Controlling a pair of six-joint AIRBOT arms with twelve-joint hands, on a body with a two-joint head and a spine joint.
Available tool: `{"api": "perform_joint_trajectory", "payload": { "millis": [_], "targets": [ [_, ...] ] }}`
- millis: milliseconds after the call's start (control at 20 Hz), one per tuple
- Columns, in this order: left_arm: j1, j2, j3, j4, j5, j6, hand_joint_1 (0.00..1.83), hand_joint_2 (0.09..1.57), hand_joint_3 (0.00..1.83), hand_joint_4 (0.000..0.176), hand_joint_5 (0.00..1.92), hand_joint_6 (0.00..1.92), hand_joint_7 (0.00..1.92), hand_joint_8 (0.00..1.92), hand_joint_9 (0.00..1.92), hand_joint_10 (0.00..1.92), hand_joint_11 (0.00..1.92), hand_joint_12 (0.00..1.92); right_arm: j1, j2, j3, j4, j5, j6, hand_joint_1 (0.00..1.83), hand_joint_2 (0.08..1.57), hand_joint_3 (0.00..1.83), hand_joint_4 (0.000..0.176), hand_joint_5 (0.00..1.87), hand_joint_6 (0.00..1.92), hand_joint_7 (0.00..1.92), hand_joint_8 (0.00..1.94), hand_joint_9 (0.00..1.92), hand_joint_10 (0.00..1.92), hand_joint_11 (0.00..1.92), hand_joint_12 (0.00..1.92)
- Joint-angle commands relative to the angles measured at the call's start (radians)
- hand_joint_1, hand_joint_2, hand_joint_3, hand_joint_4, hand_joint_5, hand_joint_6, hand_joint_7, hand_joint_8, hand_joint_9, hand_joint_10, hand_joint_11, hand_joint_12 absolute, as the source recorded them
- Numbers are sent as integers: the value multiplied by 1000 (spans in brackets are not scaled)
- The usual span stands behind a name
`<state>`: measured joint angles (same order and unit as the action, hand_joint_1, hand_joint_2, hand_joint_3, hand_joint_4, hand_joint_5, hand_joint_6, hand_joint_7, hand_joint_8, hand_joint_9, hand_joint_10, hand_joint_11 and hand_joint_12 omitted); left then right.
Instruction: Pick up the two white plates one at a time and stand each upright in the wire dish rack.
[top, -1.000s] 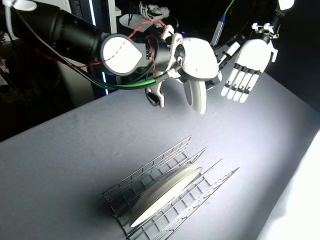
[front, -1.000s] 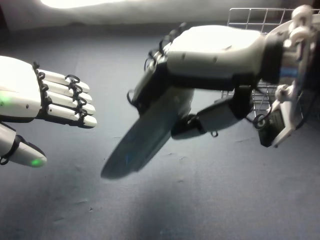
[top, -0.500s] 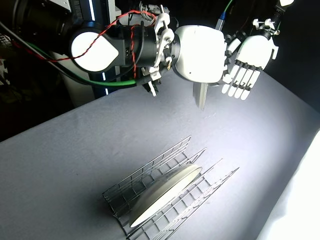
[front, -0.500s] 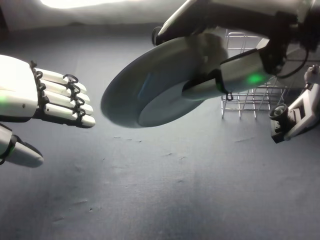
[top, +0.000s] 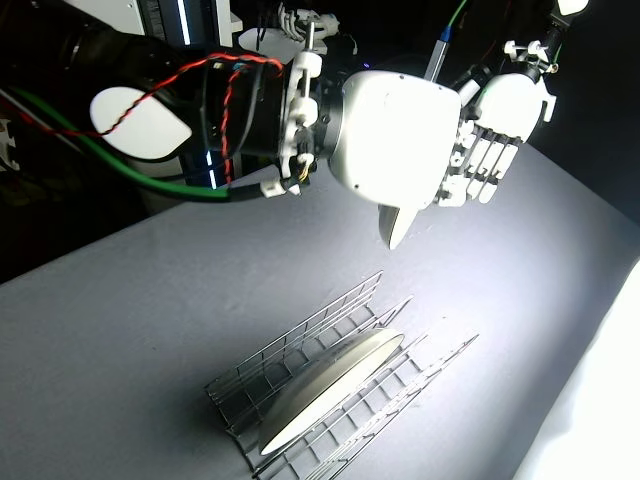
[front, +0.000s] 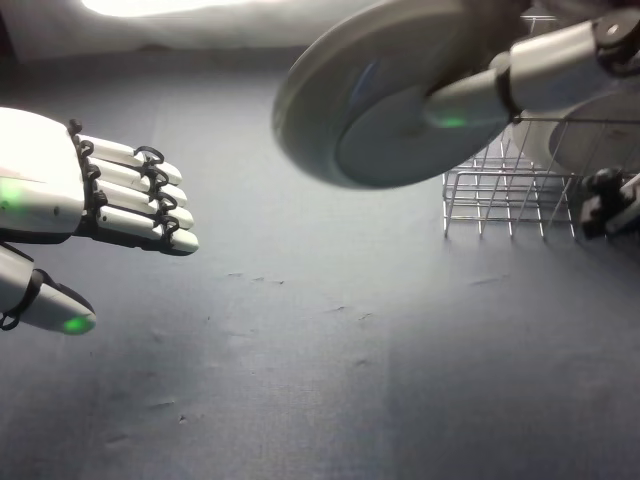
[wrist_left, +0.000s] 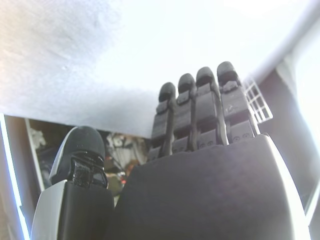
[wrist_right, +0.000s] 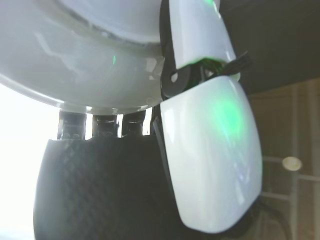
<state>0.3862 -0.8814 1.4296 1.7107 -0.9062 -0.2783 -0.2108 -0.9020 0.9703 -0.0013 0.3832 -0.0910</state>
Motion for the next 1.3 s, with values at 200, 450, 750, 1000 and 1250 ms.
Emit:
{"api": "perform_joint_trajectory", "payload": {
  "millis": [200, 450, 750, 1000, 1250],
  "targets": [
    [-10, 4, 7, -63, -15, -1, 0, 1301, 0, 0, 161, 7, 166, 7, 127, 8, 0, 290, -7, 39, 18, 61, 139, 23, 1384, 1093, 0, 0, 921, 957, 1134, 776, 910, 1193, 700, 1481],
    [-10, 4, 4, -63, -18, -1, 0, 1306, 2, 0, 165, 2, 152, 3, 115, 4, 0, 255, -51, 59, 47, 74, 160, 22, 1385, 1089, 0, 0, 928, 954, 1117, 730, 947, 1210, 718, 1501],
    [-10, 5, -3, -59, -18, -1, 0, 1307, 0, 0, 124, 1, 113, 4, 78, 2, 0, 107, -103, 65, 92, 74, 179, 19, 1379, 1099, 0, 0, 905, 1072, 1132, 705, 899, 1187, 672, 1427],
    [-9, 4, -3, -55, -18, -1, 0, 1306, 1, 0, 151, 0, 143, 2, 101, 2, 0, 188, -151, 66, 114, 60, 203, 9, 1385, 1094, 2, 0, 914, 907, 1110, 809, 938, 1207, 781, 1526],
    [-9, 4, -3, -49, -18, 0, 0, 1311, 1, 0, 152, 3, 157, 5, 113, 6, 0, 240, -205, 67, 125, 29, 240, -1, 1389, 1076, 0, 0, 974, 821, 1156, 721, 978, 1183, 784, 1494]
  ]
}}
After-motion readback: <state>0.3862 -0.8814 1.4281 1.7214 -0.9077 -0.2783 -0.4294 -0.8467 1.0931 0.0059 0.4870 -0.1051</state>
